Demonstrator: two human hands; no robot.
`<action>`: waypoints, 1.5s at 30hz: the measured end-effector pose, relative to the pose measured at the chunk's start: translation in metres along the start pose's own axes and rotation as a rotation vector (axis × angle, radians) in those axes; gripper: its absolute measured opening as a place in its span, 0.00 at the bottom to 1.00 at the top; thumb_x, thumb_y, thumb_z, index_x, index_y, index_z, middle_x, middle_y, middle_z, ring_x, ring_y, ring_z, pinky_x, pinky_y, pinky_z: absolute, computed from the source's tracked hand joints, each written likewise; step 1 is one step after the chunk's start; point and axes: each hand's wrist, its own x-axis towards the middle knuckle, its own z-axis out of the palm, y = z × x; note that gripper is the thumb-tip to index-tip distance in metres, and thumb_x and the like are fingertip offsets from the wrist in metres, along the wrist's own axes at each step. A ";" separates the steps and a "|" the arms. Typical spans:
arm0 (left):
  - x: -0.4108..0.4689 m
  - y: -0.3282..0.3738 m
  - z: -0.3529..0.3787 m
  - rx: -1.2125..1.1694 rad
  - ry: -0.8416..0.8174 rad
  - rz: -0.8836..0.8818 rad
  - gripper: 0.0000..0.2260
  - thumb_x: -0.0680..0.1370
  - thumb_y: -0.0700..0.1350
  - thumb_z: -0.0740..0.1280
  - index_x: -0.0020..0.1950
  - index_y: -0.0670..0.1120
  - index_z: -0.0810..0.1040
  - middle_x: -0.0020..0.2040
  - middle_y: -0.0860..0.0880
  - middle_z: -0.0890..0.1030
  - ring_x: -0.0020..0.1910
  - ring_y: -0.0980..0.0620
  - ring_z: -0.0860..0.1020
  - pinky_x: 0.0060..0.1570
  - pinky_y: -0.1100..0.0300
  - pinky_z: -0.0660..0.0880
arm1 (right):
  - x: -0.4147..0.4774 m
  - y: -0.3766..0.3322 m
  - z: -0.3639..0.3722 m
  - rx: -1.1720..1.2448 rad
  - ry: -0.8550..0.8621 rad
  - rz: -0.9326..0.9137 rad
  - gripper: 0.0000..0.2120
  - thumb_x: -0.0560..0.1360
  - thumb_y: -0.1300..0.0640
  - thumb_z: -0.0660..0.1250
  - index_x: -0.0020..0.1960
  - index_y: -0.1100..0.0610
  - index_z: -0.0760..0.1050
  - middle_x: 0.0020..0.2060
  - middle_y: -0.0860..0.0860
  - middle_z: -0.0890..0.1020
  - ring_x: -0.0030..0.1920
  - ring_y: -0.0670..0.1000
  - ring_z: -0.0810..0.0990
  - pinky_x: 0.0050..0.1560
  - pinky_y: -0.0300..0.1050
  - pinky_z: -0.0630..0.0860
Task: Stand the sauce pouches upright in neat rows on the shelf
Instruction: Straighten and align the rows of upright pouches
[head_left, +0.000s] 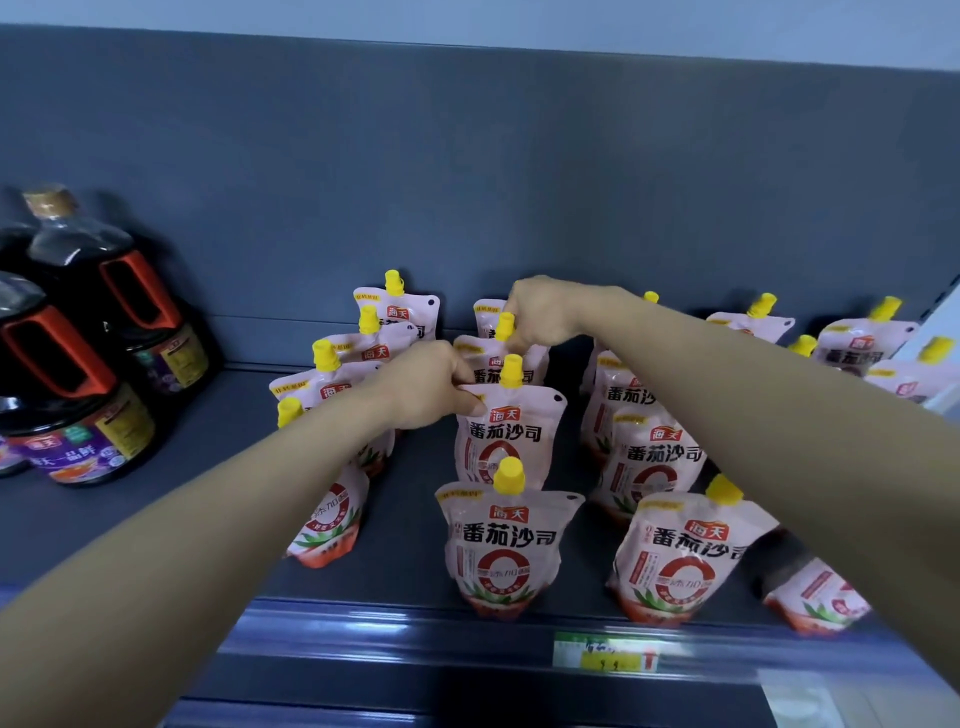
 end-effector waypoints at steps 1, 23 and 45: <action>0.001 0.000 -0.001 0.002 -0.005 0.000 0.22 0.72 0.44 0.72 0.22 0.49 0.65 0.25 0.50 0.62 0.25 0.53 0.61 0.31 0.60 0.59 | 0.000 -0.001 -0.001 -0.010 -0.003 -0.008 0.16 0.69 0.58 0.70 0.28 0.56 0.67 0.26 0.54 0.72 0.32 0.55 0.73 0.28 0.39 0.65; -0.002 0.003 -0.006 0.056 -0.093 -0.005 0.12 0.74 0.41 0.69 0.31 0.40 0.75 0.30 0.48 0.70 0.31 0.51 0.68 0.35 0.60 0.67 | -0.022 0.003 -0.027 0.075 -0.132 0.003 0.11 0.72 0.63 0.69 0.54 0.61 0.80 0.38 0.51 0.80 0.34 0.47 0.77 0.35 0.36 0.74; 0.046 0.006 -0.025 0.063 0.025 -0.049 0.05 0.74 0.39 0.68 0.38 0.42 0.77 0.30 0.50 0.71 0.30 0.54 0.68 0.29 0.66 0.64 | 0.037 0.029 -0.019 0.269 0.062 0.062 0.04 0.75 0.59 0.69 0.47 0.60 0.76 0.43 0.55 0.75 0.32 0.51 0.76 0.31 0.39 0.75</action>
